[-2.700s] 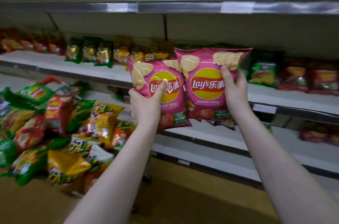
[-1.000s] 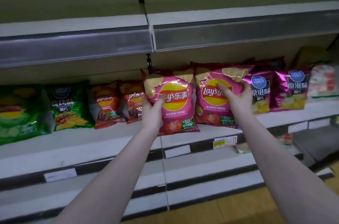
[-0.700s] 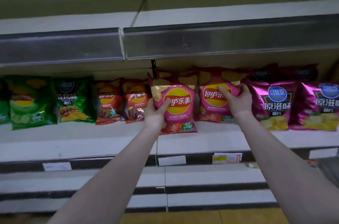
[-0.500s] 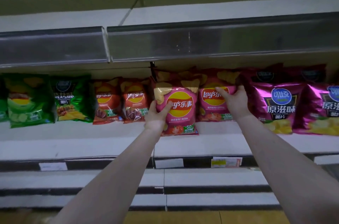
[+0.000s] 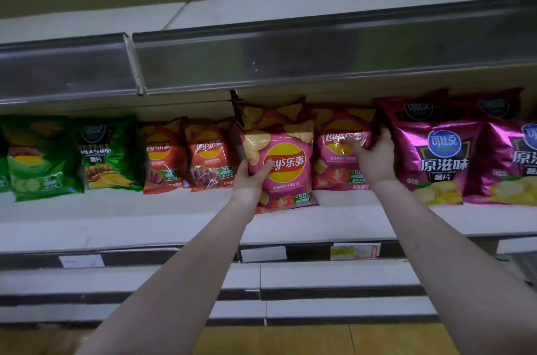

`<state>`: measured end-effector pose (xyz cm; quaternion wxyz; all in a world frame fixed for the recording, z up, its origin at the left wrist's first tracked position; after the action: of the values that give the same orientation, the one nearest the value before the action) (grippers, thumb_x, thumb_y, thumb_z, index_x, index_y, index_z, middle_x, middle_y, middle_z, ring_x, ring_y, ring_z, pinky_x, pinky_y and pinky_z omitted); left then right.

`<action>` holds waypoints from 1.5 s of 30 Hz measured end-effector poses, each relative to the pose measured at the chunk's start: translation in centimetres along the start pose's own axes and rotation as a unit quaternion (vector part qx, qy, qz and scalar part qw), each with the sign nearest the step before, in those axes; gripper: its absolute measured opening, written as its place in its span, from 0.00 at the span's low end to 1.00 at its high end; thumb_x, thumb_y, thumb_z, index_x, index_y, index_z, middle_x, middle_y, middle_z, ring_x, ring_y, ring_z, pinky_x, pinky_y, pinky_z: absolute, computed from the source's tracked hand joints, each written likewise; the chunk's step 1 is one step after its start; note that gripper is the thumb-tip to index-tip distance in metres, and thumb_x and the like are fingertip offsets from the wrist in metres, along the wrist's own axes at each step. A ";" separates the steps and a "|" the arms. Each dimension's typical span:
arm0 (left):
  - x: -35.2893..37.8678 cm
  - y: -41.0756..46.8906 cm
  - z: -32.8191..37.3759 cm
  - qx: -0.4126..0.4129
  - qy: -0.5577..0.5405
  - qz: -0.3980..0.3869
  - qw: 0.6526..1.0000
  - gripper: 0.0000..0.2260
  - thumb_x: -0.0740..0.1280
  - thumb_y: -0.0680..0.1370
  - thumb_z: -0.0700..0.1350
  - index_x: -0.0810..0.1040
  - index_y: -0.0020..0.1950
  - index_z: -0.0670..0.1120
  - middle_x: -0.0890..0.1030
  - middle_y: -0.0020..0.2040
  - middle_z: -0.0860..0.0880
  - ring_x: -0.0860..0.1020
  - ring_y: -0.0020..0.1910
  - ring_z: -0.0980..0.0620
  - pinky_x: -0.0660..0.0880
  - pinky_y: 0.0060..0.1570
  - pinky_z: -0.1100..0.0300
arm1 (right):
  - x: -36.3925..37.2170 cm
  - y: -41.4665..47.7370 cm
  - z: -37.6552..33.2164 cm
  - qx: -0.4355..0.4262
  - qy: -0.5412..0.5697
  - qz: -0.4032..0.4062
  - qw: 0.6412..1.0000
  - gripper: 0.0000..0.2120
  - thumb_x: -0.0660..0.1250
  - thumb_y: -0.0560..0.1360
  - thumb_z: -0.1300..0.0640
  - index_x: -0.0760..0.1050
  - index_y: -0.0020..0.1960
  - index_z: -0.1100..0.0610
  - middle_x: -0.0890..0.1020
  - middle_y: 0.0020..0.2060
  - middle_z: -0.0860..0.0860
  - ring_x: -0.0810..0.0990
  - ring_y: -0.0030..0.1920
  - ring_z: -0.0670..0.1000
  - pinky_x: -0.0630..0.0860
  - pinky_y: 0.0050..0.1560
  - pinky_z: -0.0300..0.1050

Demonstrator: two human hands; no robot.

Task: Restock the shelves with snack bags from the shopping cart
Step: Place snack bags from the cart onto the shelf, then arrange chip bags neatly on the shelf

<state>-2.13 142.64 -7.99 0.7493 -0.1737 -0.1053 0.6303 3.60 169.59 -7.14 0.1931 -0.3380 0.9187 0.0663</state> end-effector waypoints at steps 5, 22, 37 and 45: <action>0.3 0.2 0.1 0.003 0.011 0.003 1.000 0.24 0.67 0.78 0.50 0.65 0.71 0.48 0.74 0.62 0.48 0.75 0.59 0.46 0.74 0.49 0.54 | 2.4 -3.7 -1.7 -0.052 0.062 -0.041 0.996 0.21 0.66 0.77 0.55 0.68 0.67 0.61 0.75 0.62 0.57 0.73 0.63 0.57 0.71 0.62 0.51; -1.1 0.8 -0.3 0.026 0.057 0.142 0.988 0.37 0.74 0.71 0.51 0.59 0.74 0.44 0.69 0.70 0.41 0.70 0.68 0.39 0.71 0.65 0.44 | 7.0 -9.5 -2.3 -0.016 0.136 -0.175 0.975 0.22 0.59 0.79 0.46 0.64 0.72 0.47 0.72 0.67 0.50 0.72 0.65 0.52 0.74 0.62 0.53; -22.1 -13.2 5.5 0.293 -0.137 0.163 0.932 0.15 0.65 0.79 0.41 0.72 0.65 0.49 0.74 0.61 0.56 0.75 0.53 0.70 0.72 0.52 0.72 | 16.1 -28.5 -18.0 -0.136 0.244 -0.274 0.920 0.11 0.58 0.81 0.55 0.73 0.61 0.53 0.77 0.61 0.54 0.76 0.62 0.50 0.72 0.64 0.44; -47.1 -25.9 0.4 0.293 -0.156 0.298 0.895 0.12 0.63 0.81 0.45 0.73 0.65 0.52 0.76 0.62 0.55 0.74 0.61 0.61 0.71 0.55 0.68 | 30.2 -51.6 -25.4 -0.181 0.255 -0.419 0.852 0.11 0.55 0.82 0.53 0.72 0.61 0.51 0.79 0.58 0.49 0.78 0.58 0.49 0.73 0.60 0.45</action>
<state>12.64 92.67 5.40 0.5169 0.1310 0.0254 0.8456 8.03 105.88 4.55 -0.1034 -0.7247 0.6790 0.0558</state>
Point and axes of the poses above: each hand's wrist, its own y-axis towards the middle knuckle, its own x-axis out of the palm, z = x × y, the point moved 7 cm from there along y, towards the middle knuckle
